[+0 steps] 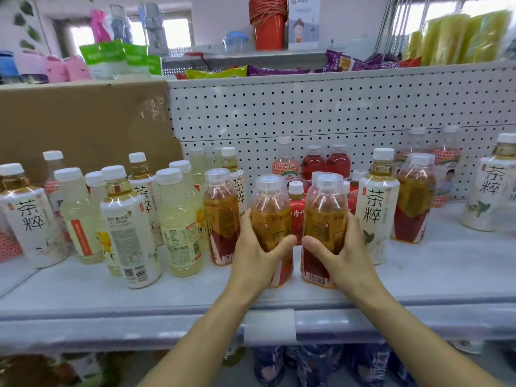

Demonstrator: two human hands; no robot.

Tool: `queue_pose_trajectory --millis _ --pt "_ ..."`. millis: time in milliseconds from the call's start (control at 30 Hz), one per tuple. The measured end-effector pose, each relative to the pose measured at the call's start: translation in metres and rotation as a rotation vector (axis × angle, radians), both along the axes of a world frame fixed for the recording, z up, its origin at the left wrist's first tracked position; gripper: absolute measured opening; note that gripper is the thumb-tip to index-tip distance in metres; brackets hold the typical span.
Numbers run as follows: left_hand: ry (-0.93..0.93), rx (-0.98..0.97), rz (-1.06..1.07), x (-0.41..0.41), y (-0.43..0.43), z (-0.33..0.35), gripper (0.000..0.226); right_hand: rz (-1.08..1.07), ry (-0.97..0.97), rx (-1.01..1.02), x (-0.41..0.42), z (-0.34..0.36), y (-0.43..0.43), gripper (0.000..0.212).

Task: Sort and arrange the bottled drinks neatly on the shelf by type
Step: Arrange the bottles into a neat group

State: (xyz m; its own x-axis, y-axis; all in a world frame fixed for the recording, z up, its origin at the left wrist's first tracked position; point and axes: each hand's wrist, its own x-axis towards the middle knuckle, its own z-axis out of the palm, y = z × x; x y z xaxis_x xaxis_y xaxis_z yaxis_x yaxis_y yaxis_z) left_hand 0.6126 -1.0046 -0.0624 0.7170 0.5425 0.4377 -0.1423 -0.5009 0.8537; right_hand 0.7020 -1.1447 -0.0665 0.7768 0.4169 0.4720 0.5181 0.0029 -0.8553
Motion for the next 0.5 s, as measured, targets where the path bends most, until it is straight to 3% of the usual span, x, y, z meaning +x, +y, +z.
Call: queue_pose_trajectory --millis 367,500 --pt "-0.120 -0.033 -0.030 -0.018 -0.006 0.018 0.076 0.060 -0.031 0.018 -0.011 0.013 -0.006 0.072" --pt "-0.194 -0.065 -0.016 -0.049 -0.016 0.021 0.062 0.071 -0.048 0.040 -0.028 0.021 -0.011 0.061"
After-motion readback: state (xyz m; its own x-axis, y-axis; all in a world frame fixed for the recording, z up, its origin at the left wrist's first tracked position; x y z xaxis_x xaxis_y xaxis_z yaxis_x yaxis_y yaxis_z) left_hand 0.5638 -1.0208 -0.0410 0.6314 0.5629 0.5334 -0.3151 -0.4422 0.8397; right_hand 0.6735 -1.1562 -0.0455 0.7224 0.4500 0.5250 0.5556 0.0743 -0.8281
